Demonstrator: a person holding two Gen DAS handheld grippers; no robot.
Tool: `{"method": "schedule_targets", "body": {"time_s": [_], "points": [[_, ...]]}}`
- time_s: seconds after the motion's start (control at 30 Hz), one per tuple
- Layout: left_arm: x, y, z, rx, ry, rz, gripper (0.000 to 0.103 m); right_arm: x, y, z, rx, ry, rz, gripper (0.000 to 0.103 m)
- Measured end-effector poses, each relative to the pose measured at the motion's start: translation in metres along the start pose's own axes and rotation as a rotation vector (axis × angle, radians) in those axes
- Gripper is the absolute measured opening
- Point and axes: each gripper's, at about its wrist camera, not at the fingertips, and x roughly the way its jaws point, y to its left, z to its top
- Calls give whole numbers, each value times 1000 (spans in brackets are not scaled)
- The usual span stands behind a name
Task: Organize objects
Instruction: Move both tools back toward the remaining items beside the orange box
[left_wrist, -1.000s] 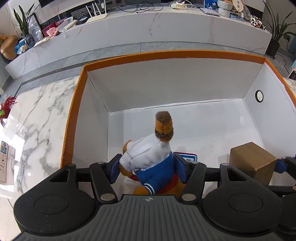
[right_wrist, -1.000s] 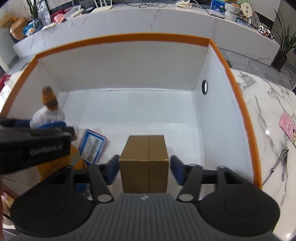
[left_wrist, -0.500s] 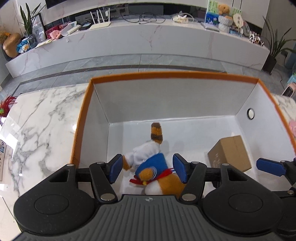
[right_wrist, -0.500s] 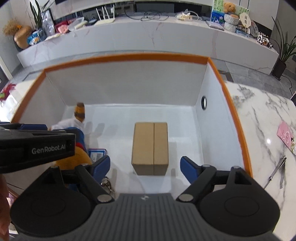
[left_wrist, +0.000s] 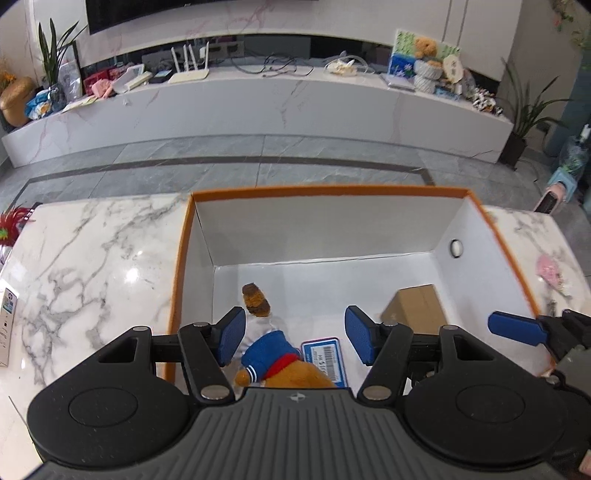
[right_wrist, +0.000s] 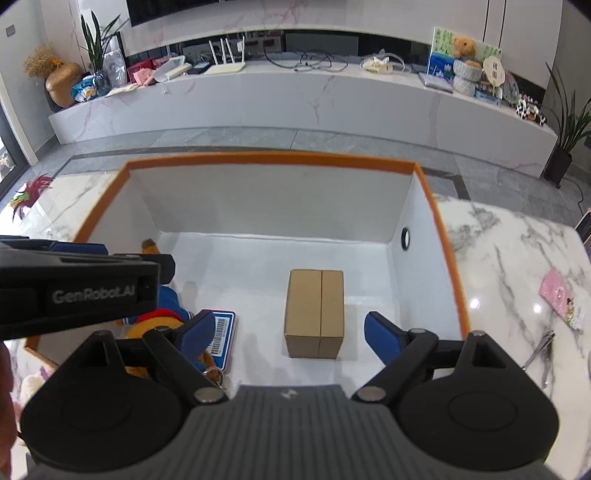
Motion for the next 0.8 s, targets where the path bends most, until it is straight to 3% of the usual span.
{"method": "schedule_targets", "body": {"time_s": [0.33,0.5,0.67,0.8], "points": [[-70,16,-25,77,-71,-41,72,-74,9,-26,-64,-92,12,93],[-93,31,-61,119,-76,-51,72,-96,15,-49,-117,-87,39,93],[-102,37,-119,293,-89,-196,72,-112,15,-81,-137,-62,115,93],[-92,26,-159,498,-57,-249,72,-119,5,-113,-69,-47,158,93]]}}
